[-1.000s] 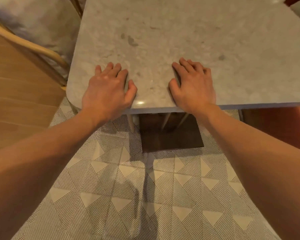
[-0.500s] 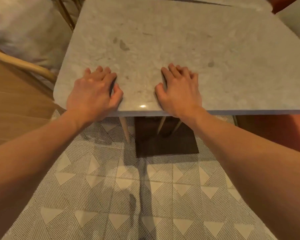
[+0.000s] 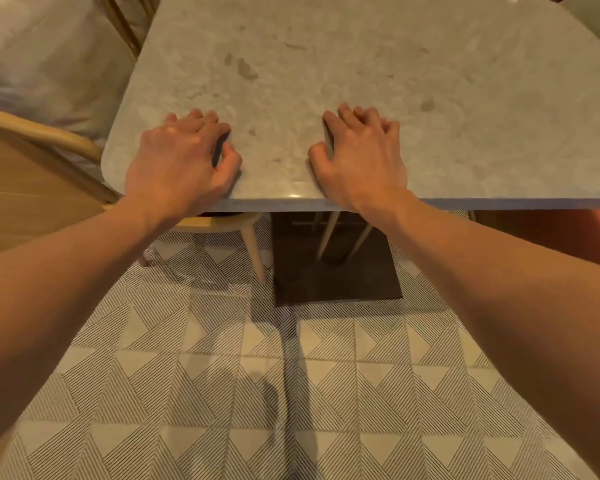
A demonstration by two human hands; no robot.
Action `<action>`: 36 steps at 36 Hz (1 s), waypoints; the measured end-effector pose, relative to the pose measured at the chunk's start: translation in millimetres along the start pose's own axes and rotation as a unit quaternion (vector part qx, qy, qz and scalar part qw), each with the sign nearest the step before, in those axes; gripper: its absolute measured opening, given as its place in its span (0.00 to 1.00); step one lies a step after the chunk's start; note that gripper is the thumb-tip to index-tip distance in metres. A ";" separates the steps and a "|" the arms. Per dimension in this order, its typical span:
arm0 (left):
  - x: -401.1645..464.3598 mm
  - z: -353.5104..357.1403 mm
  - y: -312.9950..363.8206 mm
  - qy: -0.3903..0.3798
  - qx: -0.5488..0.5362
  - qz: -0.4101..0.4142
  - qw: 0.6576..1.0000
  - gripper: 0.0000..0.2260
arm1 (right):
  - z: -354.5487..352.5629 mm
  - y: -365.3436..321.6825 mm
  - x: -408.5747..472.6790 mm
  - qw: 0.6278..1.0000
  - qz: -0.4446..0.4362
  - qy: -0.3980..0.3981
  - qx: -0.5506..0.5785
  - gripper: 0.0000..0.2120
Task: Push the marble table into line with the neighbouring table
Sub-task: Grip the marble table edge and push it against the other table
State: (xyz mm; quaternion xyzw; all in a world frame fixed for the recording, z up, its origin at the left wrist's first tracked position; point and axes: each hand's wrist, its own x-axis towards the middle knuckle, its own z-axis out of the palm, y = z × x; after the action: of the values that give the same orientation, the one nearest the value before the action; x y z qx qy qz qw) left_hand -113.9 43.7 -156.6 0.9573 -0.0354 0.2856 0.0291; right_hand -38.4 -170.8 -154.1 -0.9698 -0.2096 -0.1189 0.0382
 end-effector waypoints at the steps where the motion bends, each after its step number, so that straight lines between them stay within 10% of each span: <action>1: 1.4 1.0 -2.7 0.001 0.000 0.002 1.000 0.23 | 0.7 -0.8 2.2 1.000 0.000 0.001 -0.003 0.27; 21: 16.2 18.3 -34.2 -0.006 -0.027 0.016 0.999 0.24 | 12.0 -11.5 19.2 0.999 0.009 0.042 -0.013 0.25; 27: 20.2 -5.7 -23.8 -0.095 -0.091 -0.084 0.988 0.17 | -18.1 -23.6 18.7 0.991 0.063 -0.114 0.007 0.27; 29: 32.8 -23.0 -17.4 -0.186 -0.178 -0.137 0.957 0.15 | -45.1 -31.3 24.6 0.975 0.104 -0.158 0.115 0.22; 33: 75.1 -88.0 23.4 -0.206 -0.521 -0.362 0.745 0.15 | -111.7 -48.5 23.7 0.872 0.206 -0.063 0.439 0.16; 36: 107.4 -131.5 65.6 -0.177 -0.600 -0.362 0.691 0.12 | -165.2 -37.3 20.8 0.795 0.253 -0.022 0.550 0.14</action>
State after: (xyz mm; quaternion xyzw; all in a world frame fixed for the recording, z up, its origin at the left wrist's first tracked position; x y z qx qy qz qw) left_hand -101.5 -17.2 14.5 0.7075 0.1460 -0.0042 0.6915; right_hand -71.0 -149.0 12.0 -0.8060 0.0126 0.0514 0.5896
